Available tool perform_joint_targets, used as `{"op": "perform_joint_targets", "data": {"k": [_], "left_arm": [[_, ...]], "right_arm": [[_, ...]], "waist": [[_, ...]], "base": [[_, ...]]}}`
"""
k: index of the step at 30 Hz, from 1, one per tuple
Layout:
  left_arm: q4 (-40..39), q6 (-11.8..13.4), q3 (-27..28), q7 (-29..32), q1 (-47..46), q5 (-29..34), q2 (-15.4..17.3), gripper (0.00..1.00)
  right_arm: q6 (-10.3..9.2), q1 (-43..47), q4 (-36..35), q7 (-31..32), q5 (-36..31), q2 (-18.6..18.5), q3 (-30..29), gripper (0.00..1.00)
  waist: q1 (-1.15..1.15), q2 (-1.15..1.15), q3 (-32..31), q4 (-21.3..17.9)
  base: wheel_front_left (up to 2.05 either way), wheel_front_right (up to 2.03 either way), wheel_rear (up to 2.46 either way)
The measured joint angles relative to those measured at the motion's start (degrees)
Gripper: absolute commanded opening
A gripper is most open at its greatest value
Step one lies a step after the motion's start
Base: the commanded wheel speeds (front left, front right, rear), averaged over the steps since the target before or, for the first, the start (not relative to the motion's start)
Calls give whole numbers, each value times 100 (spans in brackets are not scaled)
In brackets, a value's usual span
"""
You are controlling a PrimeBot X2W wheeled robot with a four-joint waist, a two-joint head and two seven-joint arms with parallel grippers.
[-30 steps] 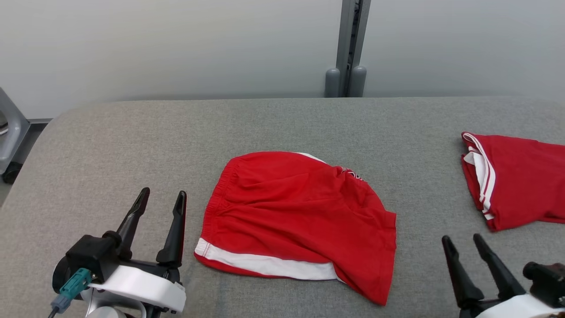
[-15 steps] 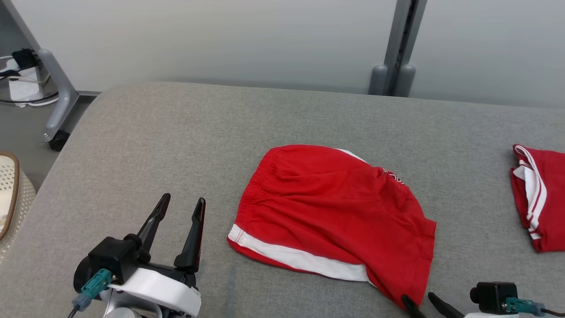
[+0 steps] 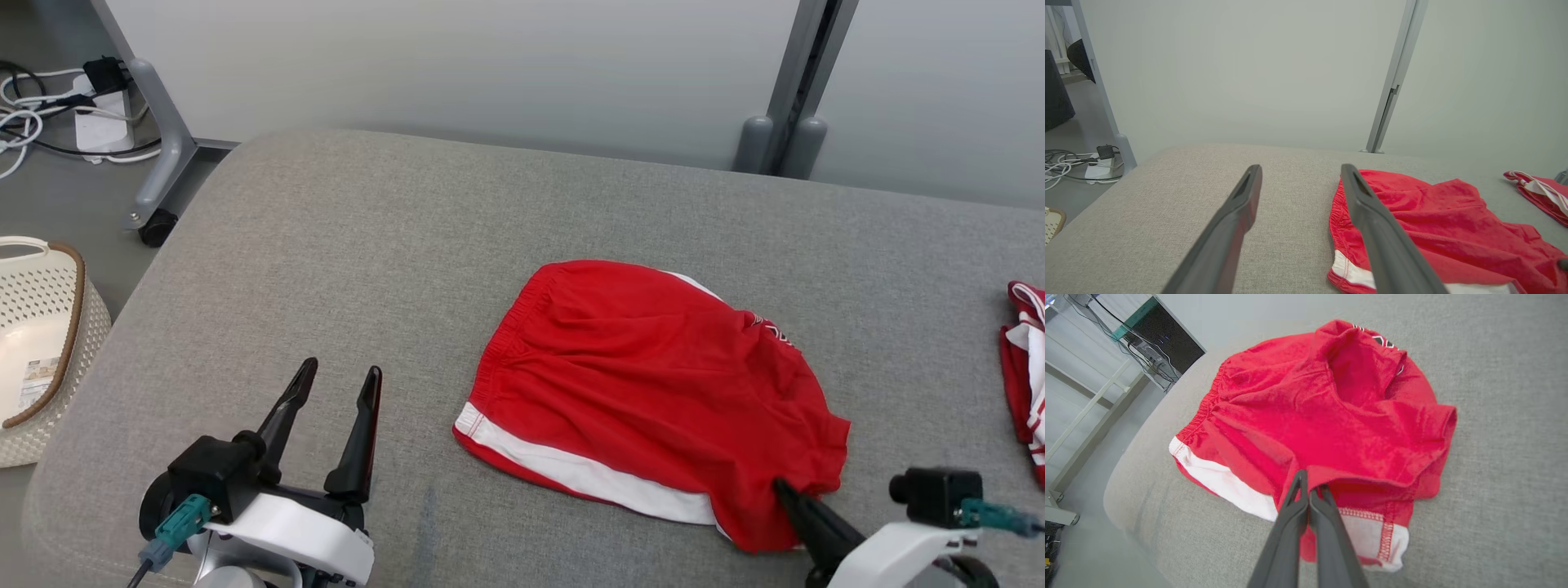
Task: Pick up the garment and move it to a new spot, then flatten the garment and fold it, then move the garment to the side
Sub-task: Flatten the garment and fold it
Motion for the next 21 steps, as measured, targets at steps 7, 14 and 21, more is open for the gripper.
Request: {"op": "perform_joint_targets", "data": {"k": [7, 14, 21], "left_arm": [[9, -49, -53, 22, -199, 11, -55, 100], [130, -151, -110, 25, -430, 52, -176, 100], [304, -203, -138, 24, -479, 58, -226, 100]], "right_arm": [[0, -965, 193, 293, 405, -256, -271, 0], [0, -1872, 906, 359, 815, -555, -515, 0], [0, -2079, 1459, 452, 998, -624, -322, 100]], "waist": [[0, 0, 313, -48], [0, 0, 686, 24], [0, 0, 699, 90]], "base": [[0, 0, 0], [0, 0, 0], [0, 0, 0]]}}
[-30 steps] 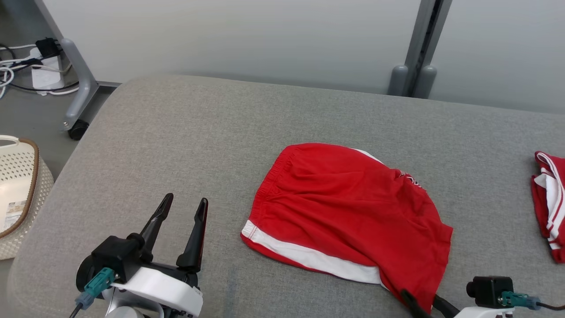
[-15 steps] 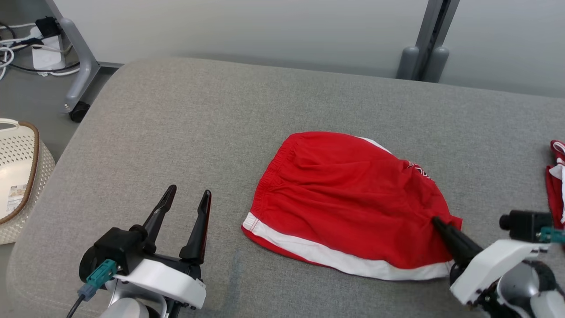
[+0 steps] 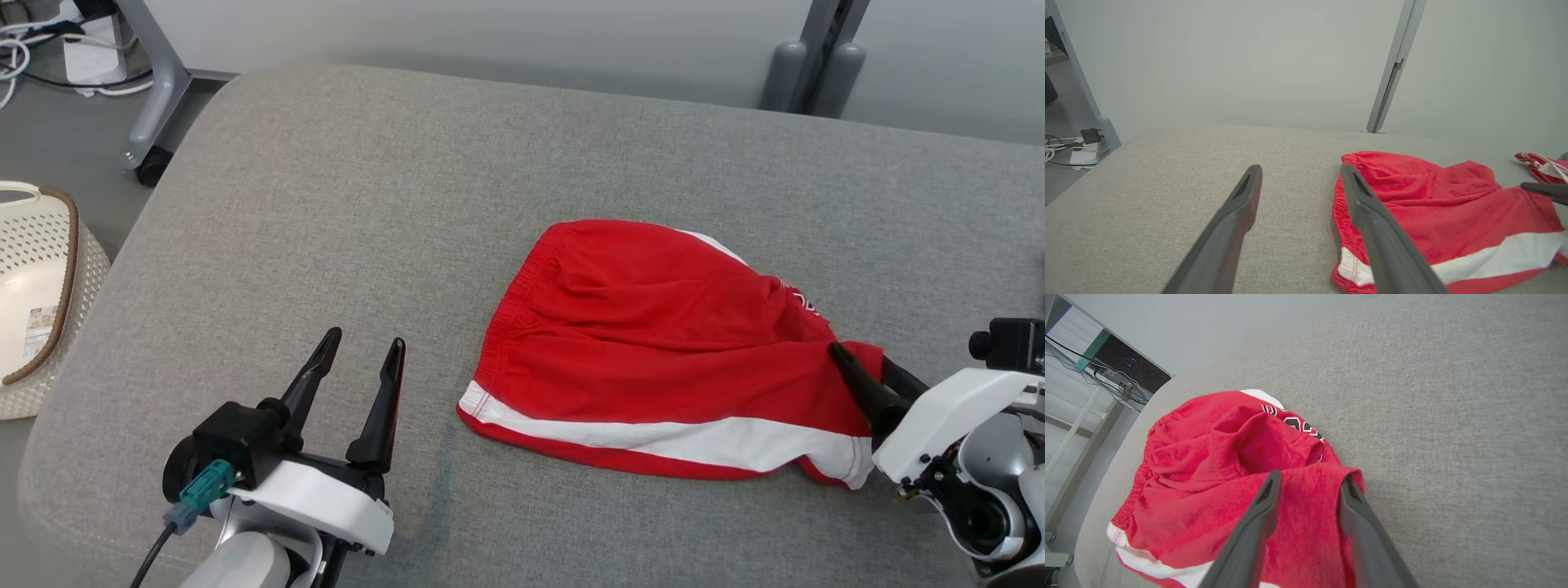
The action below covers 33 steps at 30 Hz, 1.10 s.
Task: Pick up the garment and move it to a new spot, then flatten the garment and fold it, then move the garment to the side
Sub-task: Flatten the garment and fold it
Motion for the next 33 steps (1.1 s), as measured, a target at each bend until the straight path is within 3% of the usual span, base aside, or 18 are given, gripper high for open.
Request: {"op": "perform_joint_targets", "data": {"k": [7, 16, 25, 33], "left_arm": [[82, 2, -16, 1, 58, -9, 2, 100], [25, 87, 110, 0, 250, -53, 60, 100], [-124, 263, 610, -15, 650, -4, 129, 100], [-229, 272, 1314, -25, 1173, 385, -204, 100]], "right_arm": [[0, 235, -97, -236, 144, -88, 169, 100], [0, 811, -1233, -1182, -145, -253, -68, 100], [0, 1663, -2354, -2008, -954, 146, -367, 100], [0, 2448, -2524, -2384, -1552, 624, -702, 100]], "waist": [[0, 0, -290, -210], [0, 0, -690, -769], [0, 0, -999, -1295], [0, 0, -1120, -1397]], "base": [[0, 0, 0], [0, 0, 0], [0, 0, 0], [0, 0, 0]]}}
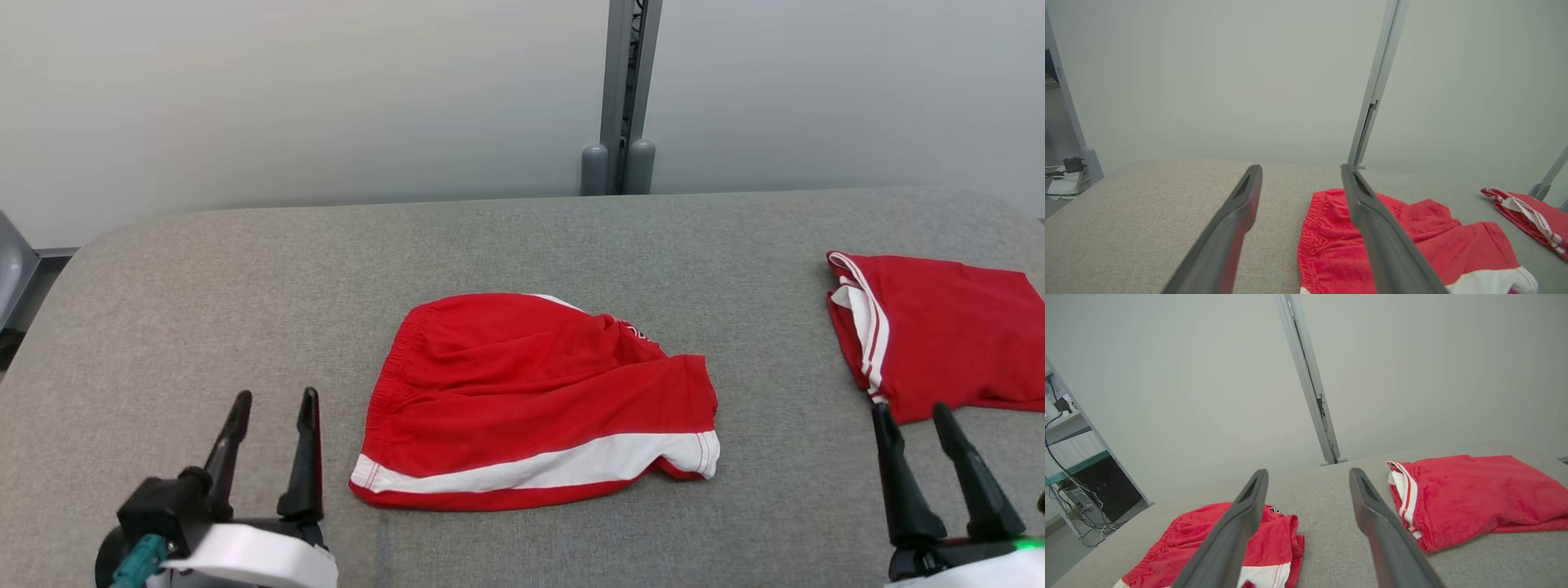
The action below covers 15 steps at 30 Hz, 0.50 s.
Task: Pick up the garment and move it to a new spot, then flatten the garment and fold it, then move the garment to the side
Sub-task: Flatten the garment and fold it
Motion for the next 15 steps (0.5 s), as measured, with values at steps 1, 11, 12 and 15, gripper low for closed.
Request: {"op": "perform_joint_targets", "data": {"k": [1, 11, 12, 15], "left_arm": [[19, -32, 20, 0, 60, 43, -54, 100], [192, -416, 198, 0, 168, 392, -349, 100], [199, -423, 200, 0, 164, 416, -361, 100], [221, -469, 204, 0, 153, 448, -392, 100]], "right_arm": [[0, 51, 23, -53, -58, 49, 22, 100], [0, 78, 271, -131, -257, 67, 149, 100], [0, 76, 277, -124, -257, 54, 147, 100], [0, 76, 308, -73, -247, 43, 159, 100]], "waist": [[0, 0, 4, 0], [0, 0, 27, 105], [0, 0, 31, 116], [0, 0, 31, 151]], "base": [[0, 0, 0], [0, 0, 0], [0, 0, 0], [0, 0, 0]]}}
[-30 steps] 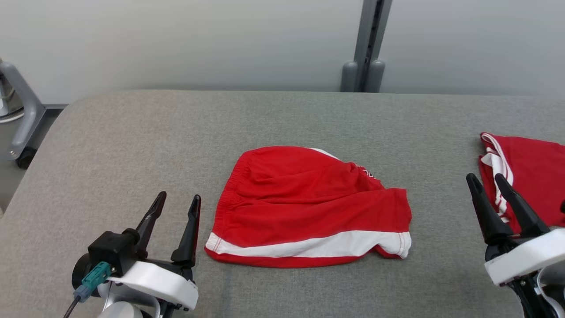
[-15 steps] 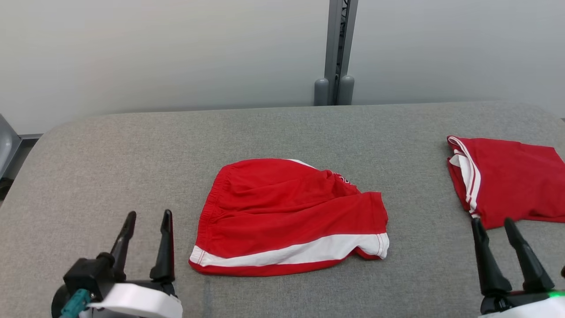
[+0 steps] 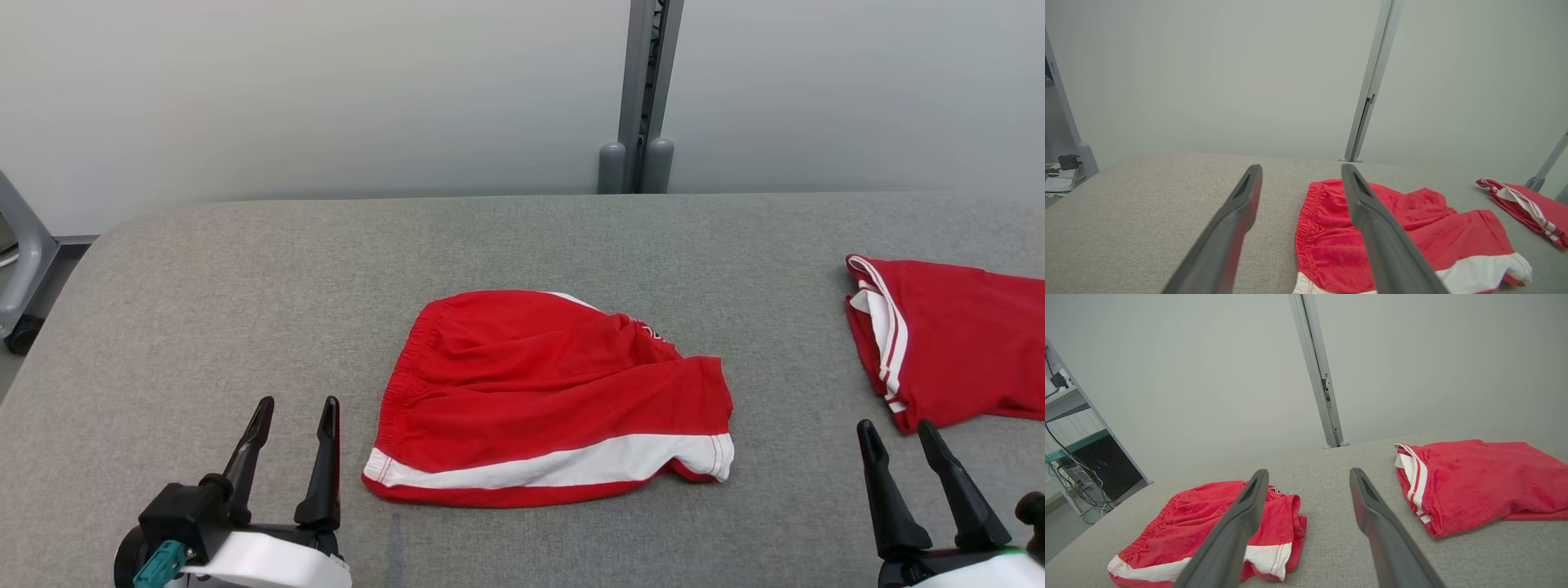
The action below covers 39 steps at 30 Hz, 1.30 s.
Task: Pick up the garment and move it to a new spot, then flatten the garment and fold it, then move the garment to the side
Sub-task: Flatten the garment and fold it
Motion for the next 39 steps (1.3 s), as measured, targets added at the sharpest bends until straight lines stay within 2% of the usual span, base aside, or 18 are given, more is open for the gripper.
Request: {"op": "perform_joint_targets", "data": {"k": [7, 13, 18, 25, 37, 39], "left_arm": [[54, -51, -1, 0, 0, 43, -29, 100], [108, -160, -101, 287, -63, -11, 37, 100], [169, -304, -279, 1054, -315, -179, 127, 100], [163, -469, -573, 2459, -784, -441, 346, 100], [242, -805, -811, 3437, -1206, -773, 483, 100], [274, -840, -832, 3538, -1223, -834, 487, 100]], "right_arm": [[0, 8, 54, 126, 46, -34, 68, 100], [0, -182, 352, 877, 203, -121, 459, 100], [0, -664, 798, 1537, 388, -154, 728, 100], [0, -1382, 1315, 2235, 623, -158, 898, 100], [0, -1878, 1652, 2735, 957, -120, 1100, 100], [0, -1883, 1652, 2736, 962, -120, 1111, 96]], "waist": [[0, 0, -39, 55], [0, 0, 50, 41], [0, 0, 216, 68], [0, 0, 574, 179], [0, 0, 1100, 357], [0, 0, 1115, 358]], "base": [[0, 0, 0], [0, 0, 0], [0, 0, 0], [0, 0, 0], [0, 0, 0], [0, 0, 0]]}}
